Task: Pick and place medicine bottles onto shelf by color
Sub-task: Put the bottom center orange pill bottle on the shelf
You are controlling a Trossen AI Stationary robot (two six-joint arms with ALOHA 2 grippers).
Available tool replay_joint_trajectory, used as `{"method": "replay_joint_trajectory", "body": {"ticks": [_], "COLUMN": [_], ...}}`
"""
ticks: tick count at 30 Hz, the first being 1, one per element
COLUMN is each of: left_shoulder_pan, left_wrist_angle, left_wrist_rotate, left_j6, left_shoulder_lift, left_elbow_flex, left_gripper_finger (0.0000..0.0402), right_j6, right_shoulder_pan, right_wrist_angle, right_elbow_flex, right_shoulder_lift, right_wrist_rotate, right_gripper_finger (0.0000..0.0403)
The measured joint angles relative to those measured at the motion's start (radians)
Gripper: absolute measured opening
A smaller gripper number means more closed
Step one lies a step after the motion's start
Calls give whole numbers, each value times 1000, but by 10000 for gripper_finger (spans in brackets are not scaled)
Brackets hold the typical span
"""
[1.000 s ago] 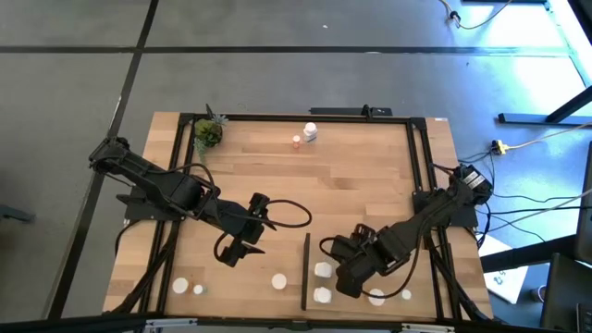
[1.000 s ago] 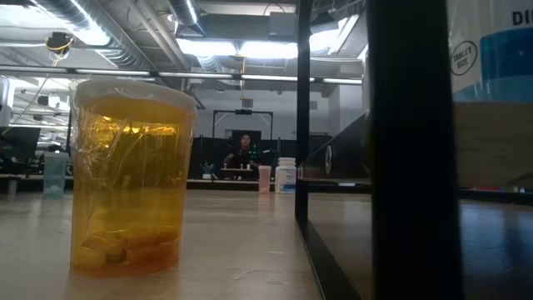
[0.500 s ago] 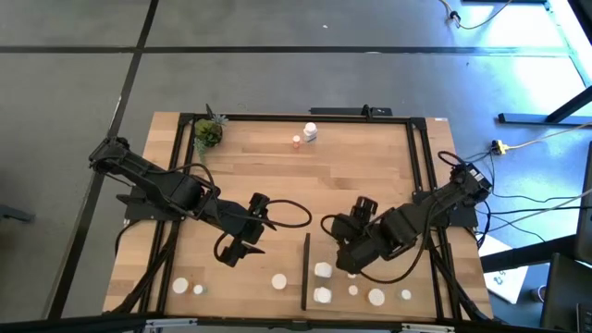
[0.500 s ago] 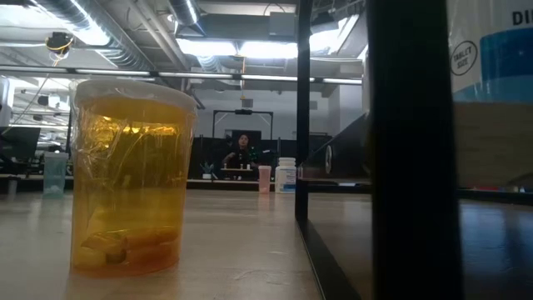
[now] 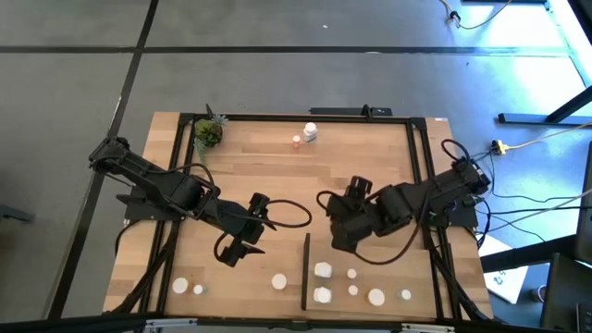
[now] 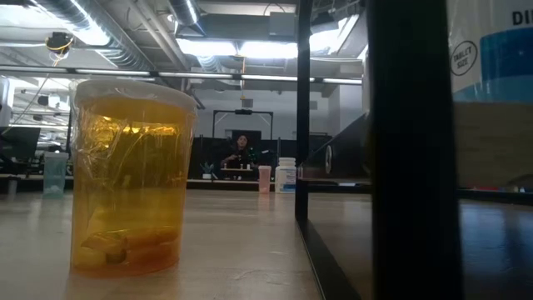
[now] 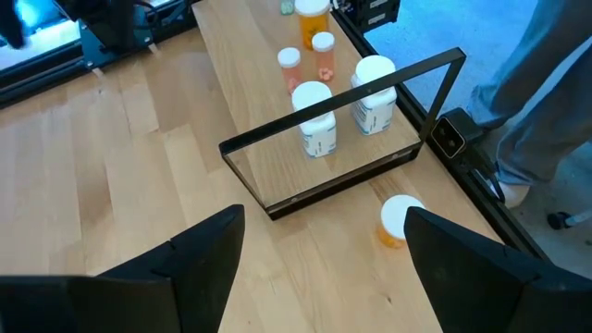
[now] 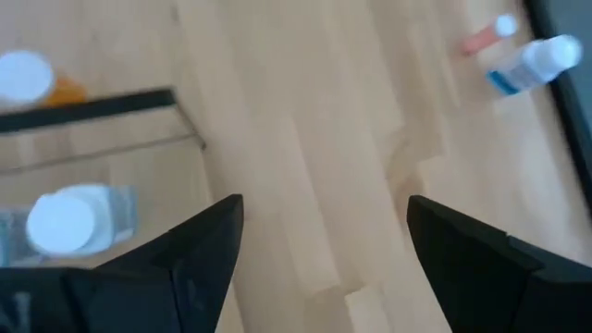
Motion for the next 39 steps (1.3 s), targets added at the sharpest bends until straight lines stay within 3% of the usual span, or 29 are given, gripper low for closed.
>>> {"method": "replay_joint_trajectory", "body": {"ticks": [3, 7, 13, 28, 33, 39], "left_shoulder_pan": [0, 0, 0, 0, 3, 3], "left_wrist_angle": [0, 0, 0, 0, 0, 16], "left_wrist_rotate": [0, 0, 0, -1, -24, -26], "left_j6": [0, 0, 0, 1, 2, 1], "left_shoulder_lift": [0, 0, 0, 0, 0, 0], "left_elbow_flex": [0, 0, 0, 0, 0, 0], "left_gripper_finger": [292, 292, 292, 292, 292, 292], "right_j6": [24, -63, -115, -474, -601, -741], "right_shoulder_pan": [-11, -25, -62, -121, -177, -272], "right_wrist_angle": [6, 23, 41, 137, 196, 266], "right_elbow_flex": [0, 0, 0, 0, 0, 0], "right_shoulder_lift": [-6, -4, 0, -2, -2, -2], "right_wrist_rotate": [52, 76, 46, -78, -154, -358], "right_gripper_finger": [306, 306, 306, 306, 306, 306]}}
